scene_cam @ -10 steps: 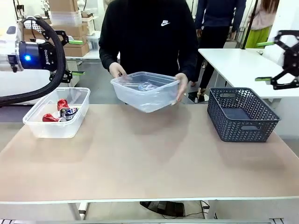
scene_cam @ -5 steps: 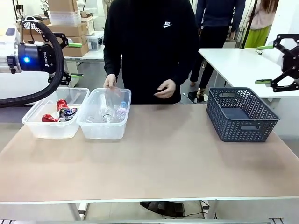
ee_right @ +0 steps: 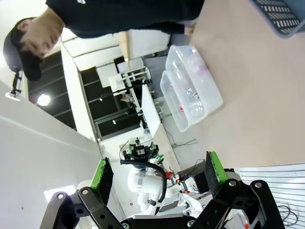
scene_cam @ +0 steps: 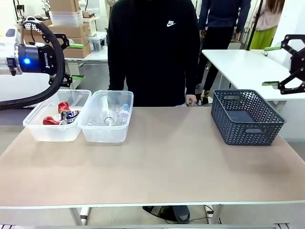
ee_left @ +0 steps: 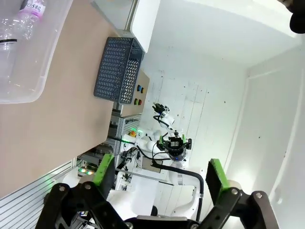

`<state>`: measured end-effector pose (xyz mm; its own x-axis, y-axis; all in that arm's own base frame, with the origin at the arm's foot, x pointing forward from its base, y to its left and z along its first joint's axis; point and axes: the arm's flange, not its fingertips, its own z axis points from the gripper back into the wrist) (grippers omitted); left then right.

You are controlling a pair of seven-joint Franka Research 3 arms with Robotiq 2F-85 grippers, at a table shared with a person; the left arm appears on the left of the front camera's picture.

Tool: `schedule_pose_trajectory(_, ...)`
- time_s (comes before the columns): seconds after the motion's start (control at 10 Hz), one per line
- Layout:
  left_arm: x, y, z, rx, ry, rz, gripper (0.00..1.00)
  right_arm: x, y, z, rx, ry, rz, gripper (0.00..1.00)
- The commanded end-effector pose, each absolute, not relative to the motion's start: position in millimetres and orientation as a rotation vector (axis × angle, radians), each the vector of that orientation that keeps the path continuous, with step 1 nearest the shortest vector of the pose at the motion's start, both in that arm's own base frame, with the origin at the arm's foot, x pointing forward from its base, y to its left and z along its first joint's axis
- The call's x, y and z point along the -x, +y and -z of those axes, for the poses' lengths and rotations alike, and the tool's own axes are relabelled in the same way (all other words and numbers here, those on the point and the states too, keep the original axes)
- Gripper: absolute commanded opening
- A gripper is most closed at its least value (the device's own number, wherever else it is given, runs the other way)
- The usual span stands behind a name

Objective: Sort the waste into each basket.
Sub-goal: Release the Organizing box you were holding.

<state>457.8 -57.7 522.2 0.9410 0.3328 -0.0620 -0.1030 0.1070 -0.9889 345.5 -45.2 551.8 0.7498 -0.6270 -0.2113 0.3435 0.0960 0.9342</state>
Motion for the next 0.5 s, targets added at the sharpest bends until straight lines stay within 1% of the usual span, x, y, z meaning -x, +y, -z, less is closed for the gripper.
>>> schedule_pose_trajectory(0.0, -459.1, -58.1, -523.9, 1.449, -0.201, -0.306, 1.00, -347.2, -42.5, -554.6, -1.314, -0.265, 0.738, 1.00)
schedule_pose_trajectory(0.4, -459.1, -58.1, -523.9, 1.449, -0.201, -0.306, 1.00, -347.2, -42.5, -554.6, -1.314, -0.265, 0.738, 1.00)
